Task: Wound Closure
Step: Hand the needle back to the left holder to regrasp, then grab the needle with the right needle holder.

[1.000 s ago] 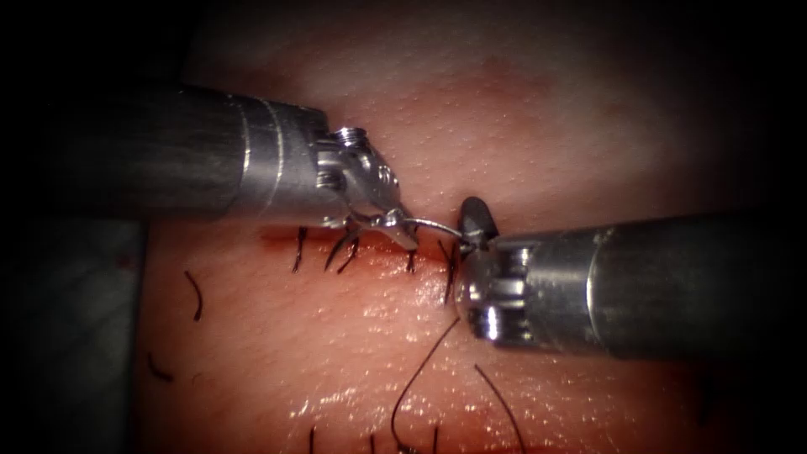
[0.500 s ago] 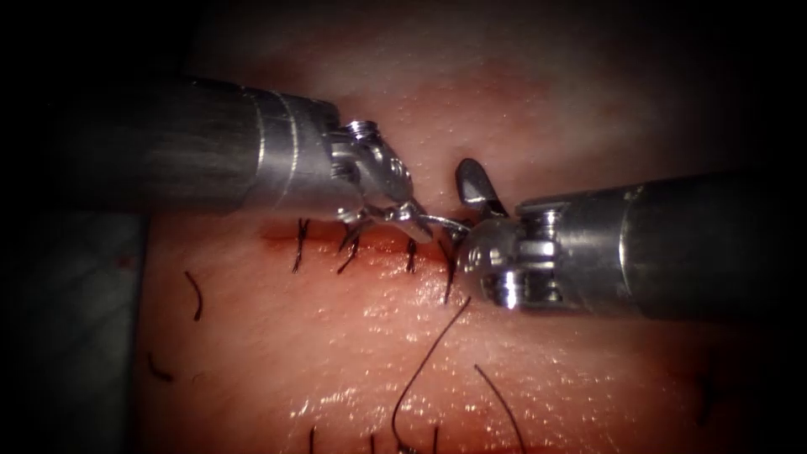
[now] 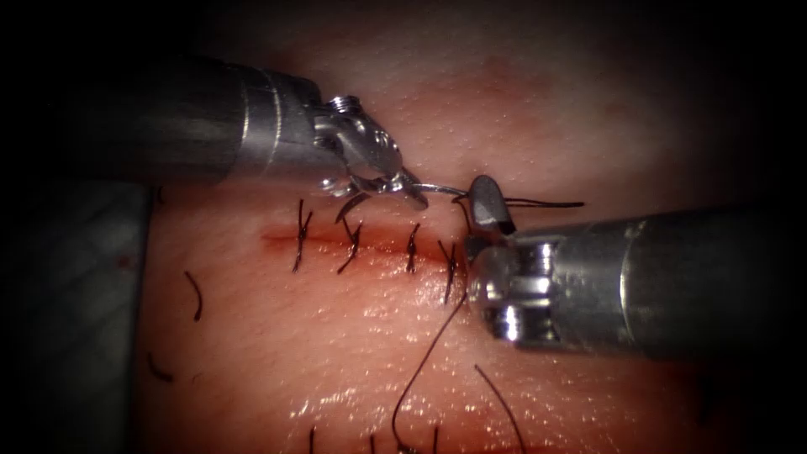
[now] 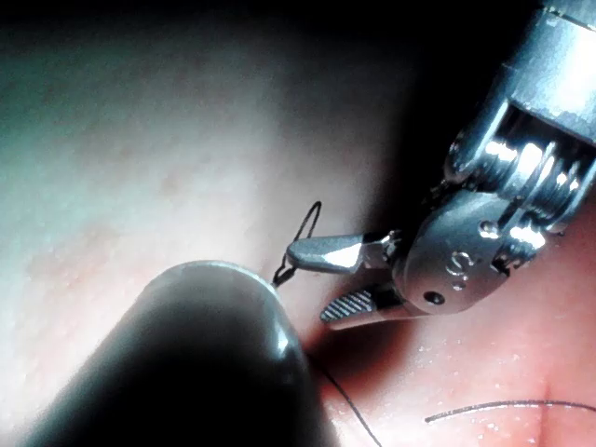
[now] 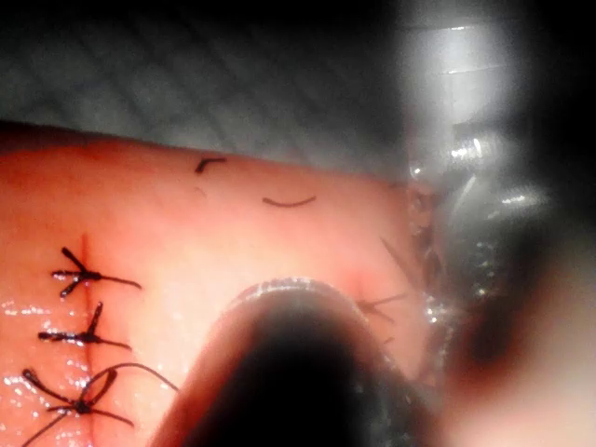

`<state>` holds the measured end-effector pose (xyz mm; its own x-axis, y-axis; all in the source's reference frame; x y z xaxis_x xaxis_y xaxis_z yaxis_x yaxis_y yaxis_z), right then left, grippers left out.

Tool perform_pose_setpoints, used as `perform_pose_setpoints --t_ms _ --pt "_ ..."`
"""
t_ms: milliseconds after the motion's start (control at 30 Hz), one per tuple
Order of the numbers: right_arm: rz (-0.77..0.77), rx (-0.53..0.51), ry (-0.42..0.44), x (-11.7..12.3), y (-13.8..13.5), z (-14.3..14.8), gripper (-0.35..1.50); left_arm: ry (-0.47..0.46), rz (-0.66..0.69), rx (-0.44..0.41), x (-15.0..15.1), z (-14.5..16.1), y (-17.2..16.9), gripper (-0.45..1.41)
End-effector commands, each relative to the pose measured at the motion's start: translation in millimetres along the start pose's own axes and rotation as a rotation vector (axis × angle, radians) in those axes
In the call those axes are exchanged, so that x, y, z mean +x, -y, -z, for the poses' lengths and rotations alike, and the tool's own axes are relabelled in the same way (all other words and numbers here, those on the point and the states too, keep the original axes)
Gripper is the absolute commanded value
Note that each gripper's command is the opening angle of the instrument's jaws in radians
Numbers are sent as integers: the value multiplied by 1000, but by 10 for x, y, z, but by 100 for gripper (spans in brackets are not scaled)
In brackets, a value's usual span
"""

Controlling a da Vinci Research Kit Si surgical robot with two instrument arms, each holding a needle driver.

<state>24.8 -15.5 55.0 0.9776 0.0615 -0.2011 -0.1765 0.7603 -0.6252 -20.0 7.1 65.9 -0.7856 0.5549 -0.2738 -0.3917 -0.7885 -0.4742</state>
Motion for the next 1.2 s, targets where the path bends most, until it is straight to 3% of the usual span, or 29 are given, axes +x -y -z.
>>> perform_pose_setpoints --t_ms 33,167,433,533,667,800,1000,1100,1200 --pt "2 -7 -40 6 6 10 148 -15 3 0 2 -7 5 -45" --pt "-44 -13 -117 1 1 31 140 -58 10 -19 -4 -9 10 -45" --pt "-432 83 -231 -32 -7 57 123 -267 52 -89 -22 -4 18 -45" --pt "-572 172 -367 -47 -10 57 101 -368 83 -69 -21 -4 18 -45" --pt "-583 209 -510 -58 -11 56 99 -480 105 -70 -18 -7 14 -45" --pt "-802 362 -642 -67 -6 53 93 -597 129 -71 -13 -8 10 -45" --pt "-1065 550 -763 -72 16 43 88 -749 137 -61 -11 -5 -3 -45" --pt "-1167 648 -787 -69 26 38 88 -786 133 -56 -12 -5 -12 -45" --pt "-1216 679 -785 -64 37 27 86 -817 120 -51 -11 -2 -18 -45"
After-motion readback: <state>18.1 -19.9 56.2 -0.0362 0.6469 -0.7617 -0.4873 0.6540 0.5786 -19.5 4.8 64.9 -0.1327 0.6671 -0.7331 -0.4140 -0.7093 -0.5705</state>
